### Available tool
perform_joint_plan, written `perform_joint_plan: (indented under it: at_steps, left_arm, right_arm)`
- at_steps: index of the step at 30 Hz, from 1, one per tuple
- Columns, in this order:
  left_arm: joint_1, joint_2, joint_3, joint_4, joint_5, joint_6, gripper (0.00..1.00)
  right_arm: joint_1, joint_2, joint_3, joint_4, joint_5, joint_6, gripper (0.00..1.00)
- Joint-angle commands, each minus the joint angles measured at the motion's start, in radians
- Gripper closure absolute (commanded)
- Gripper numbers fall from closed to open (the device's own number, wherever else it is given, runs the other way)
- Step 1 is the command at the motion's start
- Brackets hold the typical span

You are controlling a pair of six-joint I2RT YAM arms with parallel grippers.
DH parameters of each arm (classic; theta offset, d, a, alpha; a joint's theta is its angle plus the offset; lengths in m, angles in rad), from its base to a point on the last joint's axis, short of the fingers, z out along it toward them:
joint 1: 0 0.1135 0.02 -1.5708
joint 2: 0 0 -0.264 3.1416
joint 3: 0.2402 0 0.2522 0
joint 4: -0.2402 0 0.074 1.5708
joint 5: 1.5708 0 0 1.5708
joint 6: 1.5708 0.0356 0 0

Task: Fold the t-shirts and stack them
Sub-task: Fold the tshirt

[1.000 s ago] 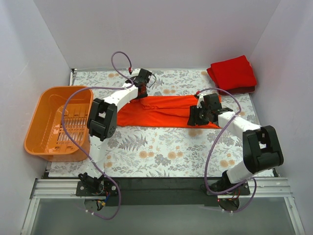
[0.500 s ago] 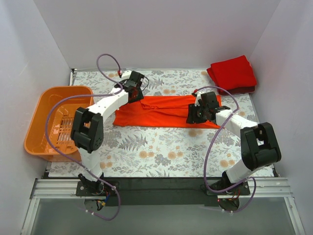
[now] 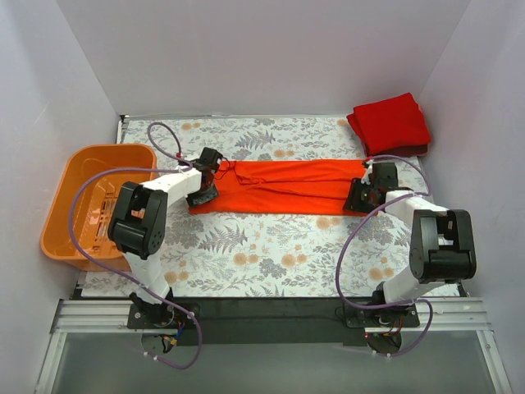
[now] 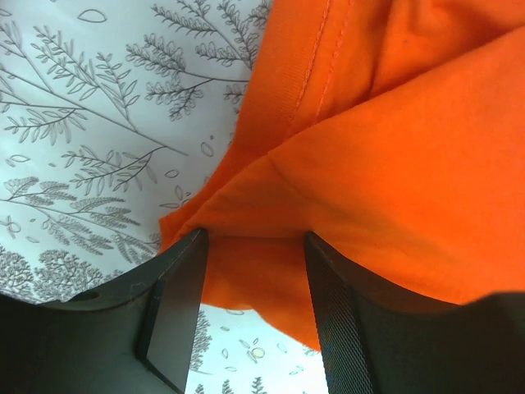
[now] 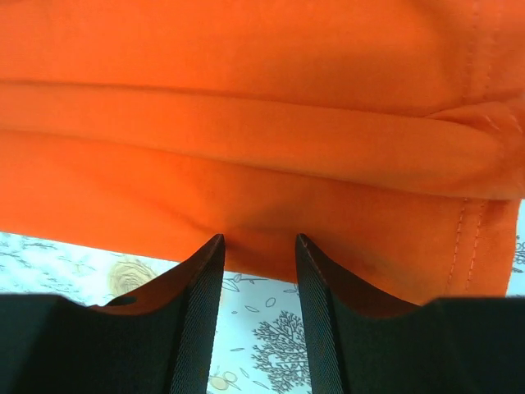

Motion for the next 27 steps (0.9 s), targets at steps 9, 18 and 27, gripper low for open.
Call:
perform_joint_plan:
  at_steps: [9,18,27]
  left_arm:
    - [0.028,-0.161,-0.152,-0.029,-0.006,-0.039,0.45]
    - [0.028,-0.302,-0.146,0.011,0.046,0.016,0.31]
    - [0.022,-0.463,-0.227,0.06,0.152,0.049,0.31]
  right_arm:
    - [-0.12,-0.066,-0.059,0.005,0.023,0.055,0.52]
    - [0.109,-0.113,0.045,-0.013,0.126,0.015,0.51]
    - [0.207,0.028,0.122,-0.006,0.116,0.046,0.62]
